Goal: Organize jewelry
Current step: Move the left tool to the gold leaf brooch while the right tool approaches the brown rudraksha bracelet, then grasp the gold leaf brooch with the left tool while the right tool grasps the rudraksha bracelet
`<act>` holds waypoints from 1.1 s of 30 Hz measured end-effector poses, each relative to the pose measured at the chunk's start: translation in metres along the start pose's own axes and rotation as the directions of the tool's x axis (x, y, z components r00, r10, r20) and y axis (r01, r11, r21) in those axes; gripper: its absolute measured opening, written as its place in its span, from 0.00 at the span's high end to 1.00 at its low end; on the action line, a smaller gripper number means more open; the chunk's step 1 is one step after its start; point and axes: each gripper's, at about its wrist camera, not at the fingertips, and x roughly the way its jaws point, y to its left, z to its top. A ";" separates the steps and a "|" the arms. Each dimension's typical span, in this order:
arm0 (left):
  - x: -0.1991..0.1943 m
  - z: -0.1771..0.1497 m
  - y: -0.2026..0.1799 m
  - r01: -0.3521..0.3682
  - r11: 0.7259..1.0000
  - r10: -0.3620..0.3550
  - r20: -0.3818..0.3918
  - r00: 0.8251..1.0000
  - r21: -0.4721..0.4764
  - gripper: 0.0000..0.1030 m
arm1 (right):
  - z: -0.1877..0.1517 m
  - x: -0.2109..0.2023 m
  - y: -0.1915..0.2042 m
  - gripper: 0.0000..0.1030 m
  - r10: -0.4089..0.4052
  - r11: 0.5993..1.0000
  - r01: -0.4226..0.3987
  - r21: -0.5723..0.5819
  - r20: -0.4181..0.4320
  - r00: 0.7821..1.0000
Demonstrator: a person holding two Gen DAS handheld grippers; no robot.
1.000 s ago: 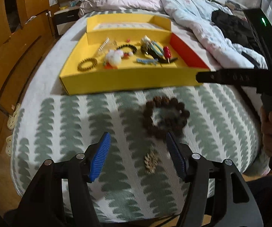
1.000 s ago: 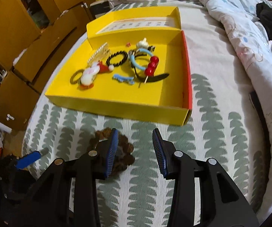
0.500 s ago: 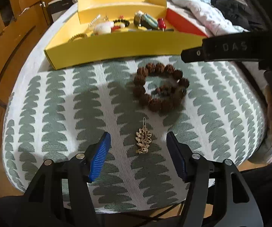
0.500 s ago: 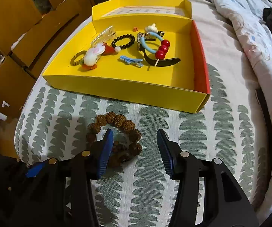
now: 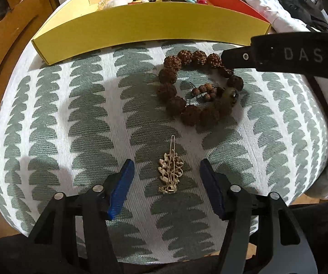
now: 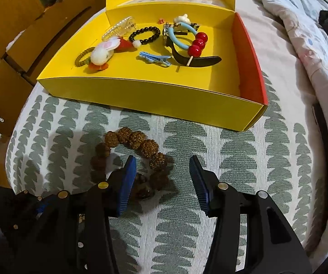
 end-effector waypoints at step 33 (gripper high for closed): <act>0.004 -0.002 -0.001 0.006 1.000 -0.006 -0.017 1.000 0.001 0.77 | -0.002 0.039 0.029 0.64 -0.153 0.977 0.150 -0.150 -0.008 0.988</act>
